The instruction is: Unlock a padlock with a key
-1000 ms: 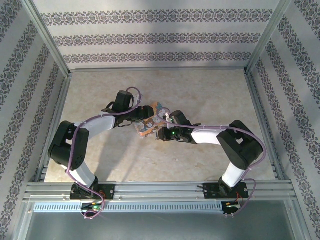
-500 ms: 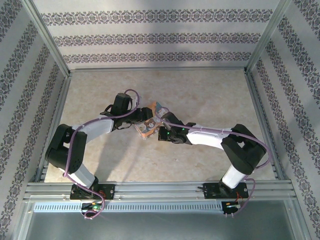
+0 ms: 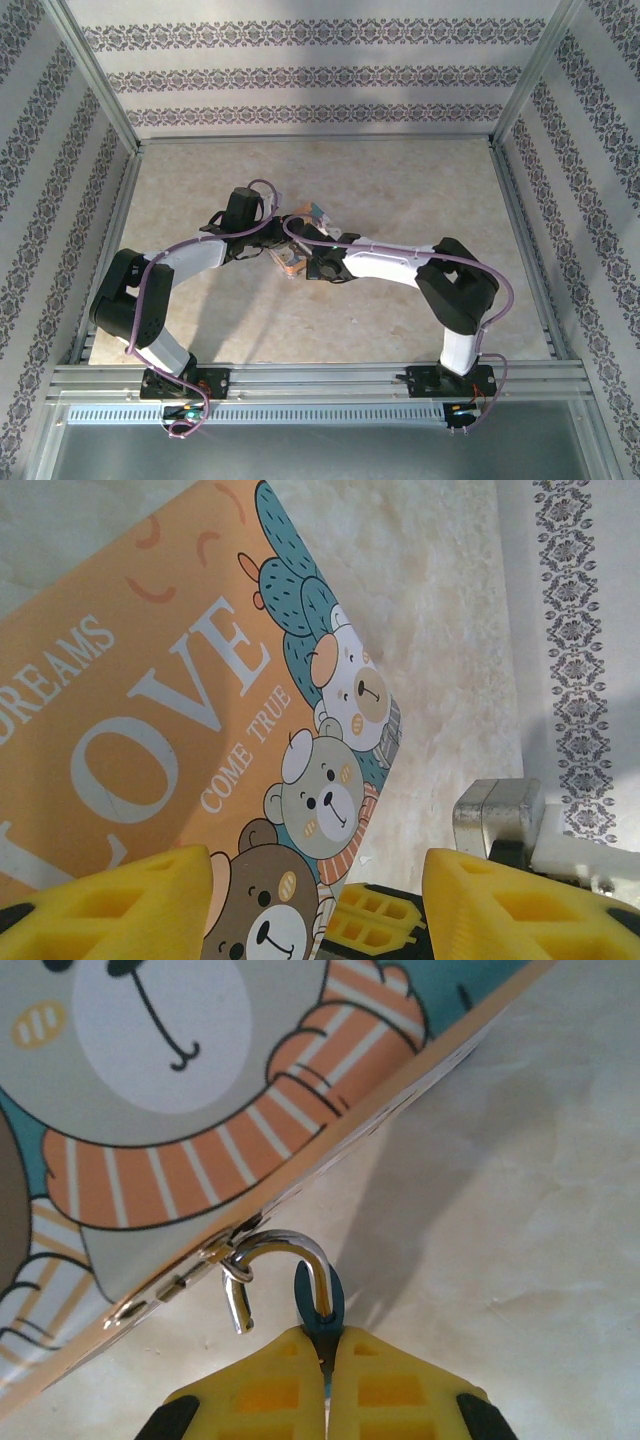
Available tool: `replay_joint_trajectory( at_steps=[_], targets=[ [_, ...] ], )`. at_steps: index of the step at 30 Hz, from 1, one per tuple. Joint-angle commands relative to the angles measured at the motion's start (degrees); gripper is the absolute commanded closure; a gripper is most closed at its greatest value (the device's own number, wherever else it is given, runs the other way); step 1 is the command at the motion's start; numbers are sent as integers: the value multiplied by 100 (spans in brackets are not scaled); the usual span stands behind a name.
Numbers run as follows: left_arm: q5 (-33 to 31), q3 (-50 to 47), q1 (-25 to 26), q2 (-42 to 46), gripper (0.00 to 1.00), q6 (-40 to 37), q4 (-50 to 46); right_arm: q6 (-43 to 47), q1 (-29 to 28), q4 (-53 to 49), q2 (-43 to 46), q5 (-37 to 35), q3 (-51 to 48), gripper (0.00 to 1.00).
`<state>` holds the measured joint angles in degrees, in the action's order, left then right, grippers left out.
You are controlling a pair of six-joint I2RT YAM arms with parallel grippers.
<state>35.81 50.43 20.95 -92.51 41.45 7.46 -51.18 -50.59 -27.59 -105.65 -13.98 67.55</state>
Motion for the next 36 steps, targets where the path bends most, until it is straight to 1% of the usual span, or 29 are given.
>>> replay_joint_trajectory(
  at_steps=[1, 5, 10, 11, 13, 15, 17, 24, 30, 31, 33, 36],
  targets=[
    [-154, -212, 14, -81, 42, 116, -172, -171, -85, -822, -192, -716, 284, 100],
    [-144, -212, 19, -92, 42, 144, -124, -251, -185, -1156, -439, -965, 577, 100],
    [-157, -212, 15, -101, 42, 153, -121, -216, -254, -1179, -668, -897, 772, 100],
    [-162, -217, 15, -95, 42, 153, -122, -192, -263, -1178, -660, -875, 792, 97],
    [-158, -212, 20, -91, 42, 153, -128, -164, -284, -1109, -571, -846, 774, 94],
    [-160, -215, 15, -100, 42, 144, -132, -164, -300, -1002, -466, -747, 713, 88],
    [-154, -208, 14, -105, 42, 152, -140, -165, -319, -917, -360, -662, 659, 85],
    [-171, -177, 14, -84, 42, 126, -196, -222, -346, -326, -76, -140, 383, 83],
    [-171, -166, 16, -100, 42, 122, -198, -133, -364, 63, 228, 51, 119, 81],
    [-171, -166, 12, -108, 42, 126, -196, -132, -369, 132, 296, 76, 48, 79],
    [-171, -166, 12, -108, 42, 118, -210, -118, -373, 218, 430, 130, -60, 69],
    [-180, -159, 12, -109, 42, 108, -219, -114, -381, 248, 614, 158, -207, 65]
  ],
)
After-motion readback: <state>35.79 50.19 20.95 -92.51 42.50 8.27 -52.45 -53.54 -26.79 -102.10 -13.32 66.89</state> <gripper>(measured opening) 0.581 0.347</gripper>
